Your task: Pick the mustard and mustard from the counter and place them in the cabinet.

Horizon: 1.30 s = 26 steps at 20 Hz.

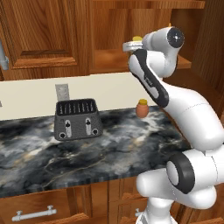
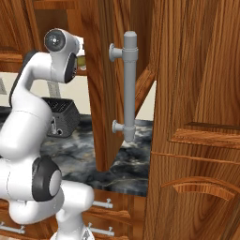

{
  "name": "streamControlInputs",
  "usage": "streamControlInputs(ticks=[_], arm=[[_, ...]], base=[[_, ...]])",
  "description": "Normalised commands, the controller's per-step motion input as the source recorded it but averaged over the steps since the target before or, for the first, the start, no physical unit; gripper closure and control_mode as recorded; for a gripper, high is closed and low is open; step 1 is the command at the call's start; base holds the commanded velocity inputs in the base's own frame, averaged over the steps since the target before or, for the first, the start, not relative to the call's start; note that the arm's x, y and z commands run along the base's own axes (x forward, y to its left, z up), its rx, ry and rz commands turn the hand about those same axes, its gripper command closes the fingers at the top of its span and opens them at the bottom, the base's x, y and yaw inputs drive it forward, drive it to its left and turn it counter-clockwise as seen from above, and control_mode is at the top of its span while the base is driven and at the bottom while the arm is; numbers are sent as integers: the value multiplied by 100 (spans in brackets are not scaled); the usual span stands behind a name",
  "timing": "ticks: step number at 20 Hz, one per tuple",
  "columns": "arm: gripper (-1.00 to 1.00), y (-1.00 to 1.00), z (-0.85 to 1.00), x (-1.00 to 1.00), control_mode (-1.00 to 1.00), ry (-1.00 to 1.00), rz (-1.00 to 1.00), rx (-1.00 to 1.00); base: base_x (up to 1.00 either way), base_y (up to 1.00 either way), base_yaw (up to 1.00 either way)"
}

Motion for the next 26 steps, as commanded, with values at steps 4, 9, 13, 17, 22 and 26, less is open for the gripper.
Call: streamControlInputs(ticks=[4, 9, 13, 17, 22, 26], arm=[[100, 0, 0, 23, -100, 0, -14, 0], [100, 0, 0, 41, -100, 0, -9, 0], [100, 0, 0, 43, -100, 0, -7, 0], [100, 0, -12, 30, -100, 0, -1, 2], [100, 0, -15, 13, -100, 4, 0, 3], [100, 0, -8, 12, -100, 5, 0, 1]], base=[[0, 0, 0], [0, 0, 0], [0, 0, 0], [0, 0, 0], [0, 0, 0], [0, 0, 0]])
